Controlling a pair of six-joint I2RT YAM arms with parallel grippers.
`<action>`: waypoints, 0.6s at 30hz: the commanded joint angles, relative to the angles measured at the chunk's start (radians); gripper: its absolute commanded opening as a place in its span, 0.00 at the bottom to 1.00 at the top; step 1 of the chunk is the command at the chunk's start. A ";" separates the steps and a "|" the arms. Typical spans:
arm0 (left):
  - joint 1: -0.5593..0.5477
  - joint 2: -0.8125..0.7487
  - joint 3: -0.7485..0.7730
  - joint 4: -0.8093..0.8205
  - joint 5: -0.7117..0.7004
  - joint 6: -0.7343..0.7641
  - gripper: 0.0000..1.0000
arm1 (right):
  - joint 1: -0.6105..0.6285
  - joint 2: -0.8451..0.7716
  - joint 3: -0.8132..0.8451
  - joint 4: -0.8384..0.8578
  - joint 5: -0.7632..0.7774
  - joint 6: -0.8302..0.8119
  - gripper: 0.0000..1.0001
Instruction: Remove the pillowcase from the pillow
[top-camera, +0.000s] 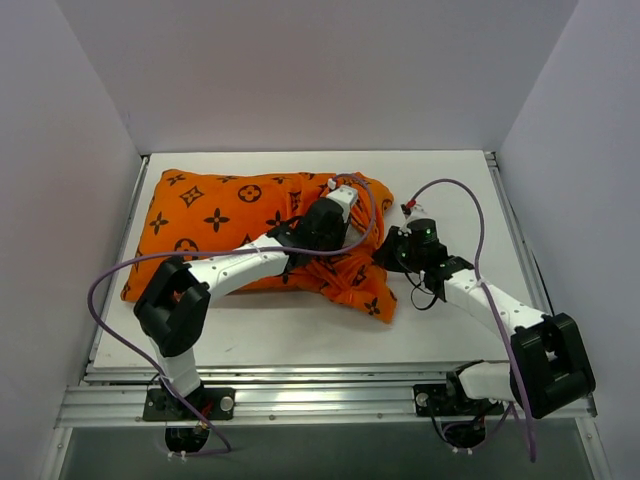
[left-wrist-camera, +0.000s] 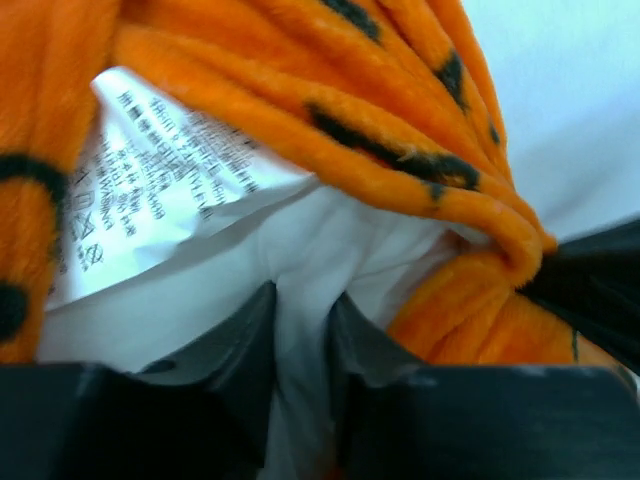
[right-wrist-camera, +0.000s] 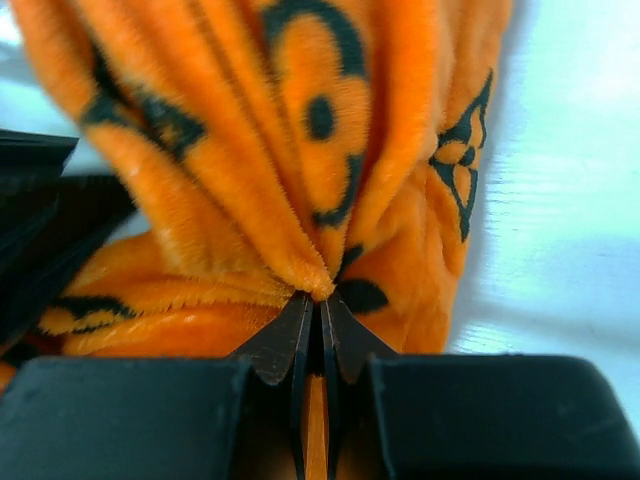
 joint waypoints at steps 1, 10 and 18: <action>0.035 0.024 -0.075 -0.007 -0.049 -0.058 0.17 | 0.023 -0.040 0.034 -0.042 0.022 -0.048 0.00; 0.036 -0.048 -0.134 0.019 -0.017 -0.093 0.02 | 0.052 -0.037 0.169 -0.060 0.055 -0.067 0.35; 0.035 -0.077 -0.135 0.004 -0.006 -0.112 0.02 | 0.075 0.084 0.307 -0.071 0.115 -0.026 0.70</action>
